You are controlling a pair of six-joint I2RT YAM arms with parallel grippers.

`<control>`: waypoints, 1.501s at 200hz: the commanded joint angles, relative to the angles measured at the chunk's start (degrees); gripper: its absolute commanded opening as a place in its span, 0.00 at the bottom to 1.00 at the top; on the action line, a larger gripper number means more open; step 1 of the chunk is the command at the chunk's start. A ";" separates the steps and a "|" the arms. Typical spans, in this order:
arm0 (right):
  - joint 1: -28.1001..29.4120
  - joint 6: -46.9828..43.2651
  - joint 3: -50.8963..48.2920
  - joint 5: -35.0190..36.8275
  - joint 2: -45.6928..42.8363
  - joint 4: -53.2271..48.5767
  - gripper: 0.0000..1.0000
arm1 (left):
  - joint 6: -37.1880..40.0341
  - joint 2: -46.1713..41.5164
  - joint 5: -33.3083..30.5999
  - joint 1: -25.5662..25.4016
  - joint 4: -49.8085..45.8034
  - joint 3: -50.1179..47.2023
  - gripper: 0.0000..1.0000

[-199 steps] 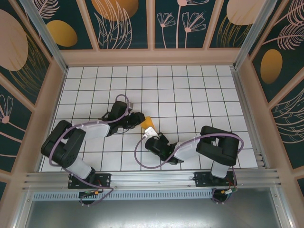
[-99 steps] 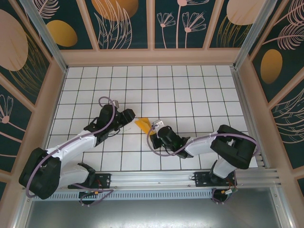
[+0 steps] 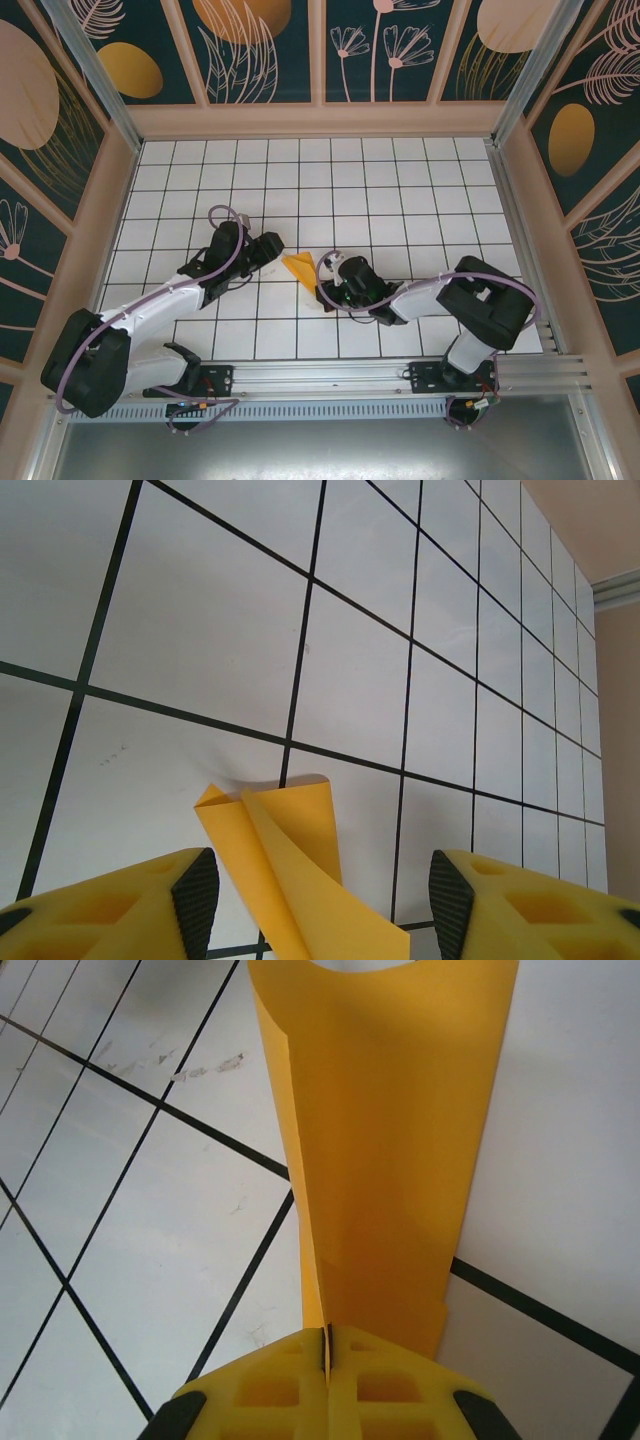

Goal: Fold a paper plane with a square sheet of paper (pick it up from the middle)
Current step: Fold the wing for the fifth time at the center of the table.

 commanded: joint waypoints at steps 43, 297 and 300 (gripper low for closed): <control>-1.88 4.63 0.01 -5.15 1.78 2.53 0.00 | -0.92 0.07 0.86 -0.26 0.84 -2.23 0.59; 8.73 -10.60 8.42 19.45 5.36 -9.76 0.01 | -20.27 14.31 9.48 -0.34 -4.28 4.76 0.65; 8.80 -10.72 8.42 19.52 5.42 -9.64 0.01 | -20.71 14.11 9.43 -0.34 -4.35 4.60 0.64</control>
